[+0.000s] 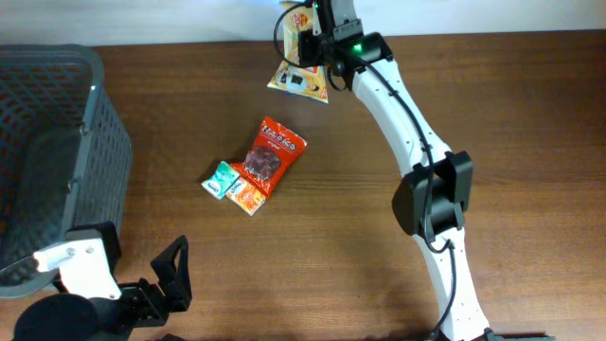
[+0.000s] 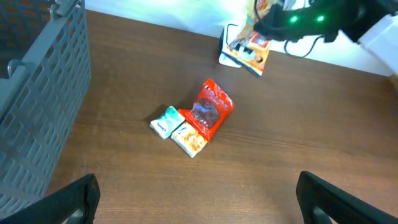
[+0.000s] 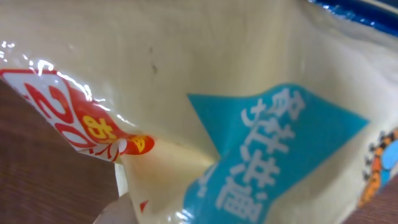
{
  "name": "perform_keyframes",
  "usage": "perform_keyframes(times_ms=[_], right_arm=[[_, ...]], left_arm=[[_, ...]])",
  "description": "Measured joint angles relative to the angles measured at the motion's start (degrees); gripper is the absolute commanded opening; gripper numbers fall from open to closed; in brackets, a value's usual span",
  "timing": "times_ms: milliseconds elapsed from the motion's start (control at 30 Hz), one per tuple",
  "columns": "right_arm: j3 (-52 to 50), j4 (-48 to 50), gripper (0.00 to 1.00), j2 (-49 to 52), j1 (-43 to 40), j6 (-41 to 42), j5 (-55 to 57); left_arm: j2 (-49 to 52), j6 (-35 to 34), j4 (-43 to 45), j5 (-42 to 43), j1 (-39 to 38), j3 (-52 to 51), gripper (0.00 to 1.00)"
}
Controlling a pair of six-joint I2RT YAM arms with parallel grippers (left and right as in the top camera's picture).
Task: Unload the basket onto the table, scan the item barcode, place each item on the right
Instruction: 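Carry the chip bag past the scanner and drop it at right edge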
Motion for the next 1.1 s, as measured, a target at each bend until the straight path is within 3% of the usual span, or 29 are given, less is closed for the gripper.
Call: perform_keyframes(times_ms=[300,467,767,933,1100], right_arm=[[0.07,1.42,0.04,1.75,-0.55,0.26,-0.02],[1.79,-1.07,0.04,1.25,-4.15,4.37,-0.09],[4.13,-20.13,0.04,-9.94,-27.19,15.34,0.26],[4.35,-30.99,0.04,-10.67,-41.31,18.49,1.31],[4.37,-34.8,0.05,-10.6,-51.23,19.47,4.44]], left_arm=[[0.0,-0.02,-0.02,0.0,0.0,0.0,0.99],[0.0,0.0,0.0,0.0,0.0,0.0,0.99],[0.0,-0.02,0.0,0.0,0.0,0.0,0.99],[0.0,0.0,-0.02,0.0,0.0,0.0,0.99],[0.0,-0.02,-0.02,0.0,0.0,0.0,0.99]])
